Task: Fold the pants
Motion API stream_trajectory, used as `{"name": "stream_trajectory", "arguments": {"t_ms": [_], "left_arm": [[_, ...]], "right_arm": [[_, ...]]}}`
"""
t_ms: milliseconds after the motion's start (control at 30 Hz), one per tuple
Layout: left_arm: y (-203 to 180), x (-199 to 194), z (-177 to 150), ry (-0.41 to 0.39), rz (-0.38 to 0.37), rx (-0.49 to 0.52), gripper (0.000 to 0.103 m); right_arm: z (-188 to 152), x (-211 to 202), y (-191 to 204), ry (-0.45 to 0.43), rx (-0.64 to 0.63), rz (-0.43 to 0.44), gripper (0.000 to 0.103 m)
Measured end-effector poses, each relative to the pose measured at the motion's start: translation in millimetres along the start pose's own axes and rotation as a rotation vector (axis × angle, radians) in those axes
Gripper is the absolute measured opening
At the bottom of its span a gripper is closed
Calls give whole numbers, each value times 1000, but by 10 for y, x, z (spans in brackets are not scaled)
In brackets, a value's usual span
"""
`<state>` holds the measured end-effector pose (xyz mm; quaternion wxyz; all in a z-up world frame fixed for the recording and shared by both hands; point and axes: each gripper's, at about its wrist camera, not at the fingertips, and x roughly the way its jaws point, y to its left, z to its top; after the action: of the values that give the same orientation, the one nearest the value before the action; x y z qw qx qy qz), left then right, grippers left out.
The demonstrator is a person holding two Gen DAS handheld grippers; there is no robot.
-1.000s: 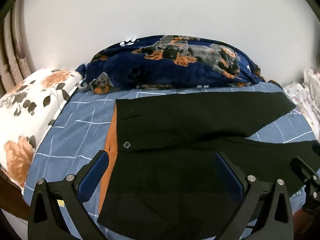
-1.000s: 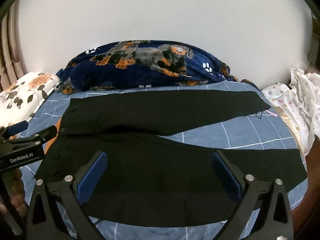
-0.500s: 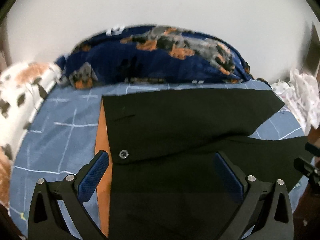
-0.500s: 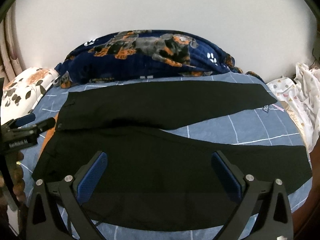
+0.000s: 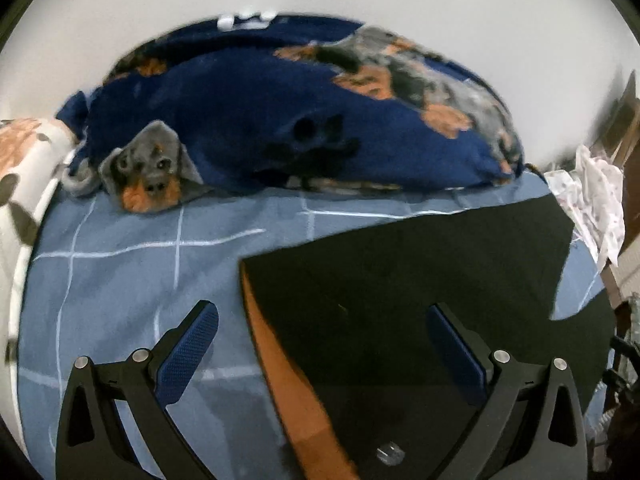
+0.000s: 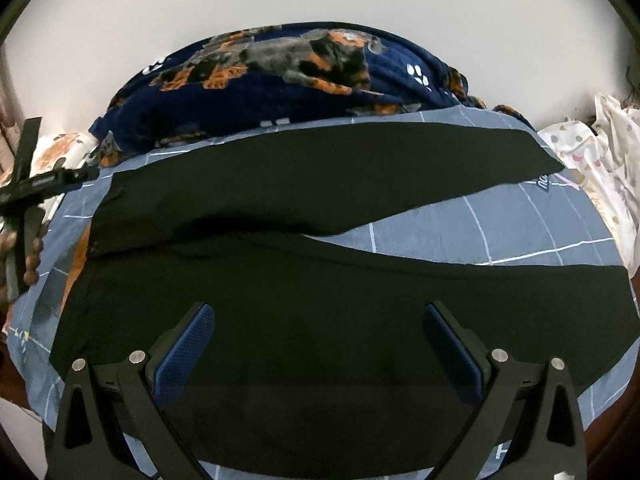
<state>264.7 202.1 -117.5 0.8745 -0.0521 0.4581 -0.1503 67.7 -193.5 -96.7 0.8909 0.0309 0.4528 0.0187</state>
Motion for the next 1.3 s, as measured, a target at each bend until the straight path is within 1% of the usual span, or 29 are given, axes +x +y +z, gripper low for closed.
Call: {"name": "stream_trajectory", "arguments": {"t_ms": [33,67,100,133,267,367,433,467,500,533,567,600,700,767,800,833,867,933,1000,1067,1100,1133,1167,1233,1267,1300], "left_arm": [[87,86,43,18,-1,-13,95],[175,172,76,38,-12,-33,84],[254,256,97,63,-35,-54,77],[312,332,109,85,-45,-66,76],[352,519,117,125,-16,-46,76],[327,541,134,118,-49,-27,76],[288,591,147,124,-37,-11,75],[267,594,137,122,-25,-10,60],[241,602,148,125,4,-2,42],[219,613,212,130,7,-1,36],[218,585,219,124,10,-12,13],[217,548,223,115,26,-19,10],[133,373,189,63,60,-27,9],[0,162,187,-3,57,-41,9],[-76,10,159,-46,33,-45,9],[-173,-142,120,-87,2,-46,9],[-269,-293,74,-119,-11,-38,9],[-476,-588,-51,-178,-37,-3,9],[-634,-829,-170,-216,-78,7,9],[-783,-1038,-320,-234,-122,8,9],[-870,-1137,-436,-236,-143,13,9],[-958,-1184,-509,-232,-151,17,9],[-1032,-1235,-603,-226,-160,16,9],[-1133,-1304,-756,-214,-163,15,9],[-1187,-1335,-840,-207,-162,16,9],[-1236,-1353,-928,-198,-163,12,9]], "right_arm": [[2,27,-3,6,0,-5,103],[1,41,-6,10,0,-8,103],[-2,65,-6,15,0,-11,103],[-1,80,-10,18,1,-12,103],[-7,179,-19,44,7,-18,103],[0,222,-7,55,7,-15,103],[8,238,18,55,1,-18,103],[12,243,31,56,-1,-18,103],[16,248,44,56,-2,-16,103],[18,250,56,55,-3,-14,103],[26,253,66,54,-3,-11,103],[31,255,79,53,-6,-10,103],[40,249,95,49,-8,0,103],[90,253,45,53,22,48,103],[126,260,12,57,43,72,103],[195,269,-61,60,79,116,103],[272,274,-136,57,115,151,103],[439,284,-305,44,190,213,103],[644,314,-526,36,293,310,103],[857,363,-736,2,399,400,103],[949,401,-800,-5,426,418,102],[1052,462,-860,-7,453,436,97],[1153,530,-909,-9,468,456,90],[1317,673,-974,-1,481,493,83],[1405,791,-1015,20,496,518,78],[1453,880,-1046,37,513,535,76]]}}
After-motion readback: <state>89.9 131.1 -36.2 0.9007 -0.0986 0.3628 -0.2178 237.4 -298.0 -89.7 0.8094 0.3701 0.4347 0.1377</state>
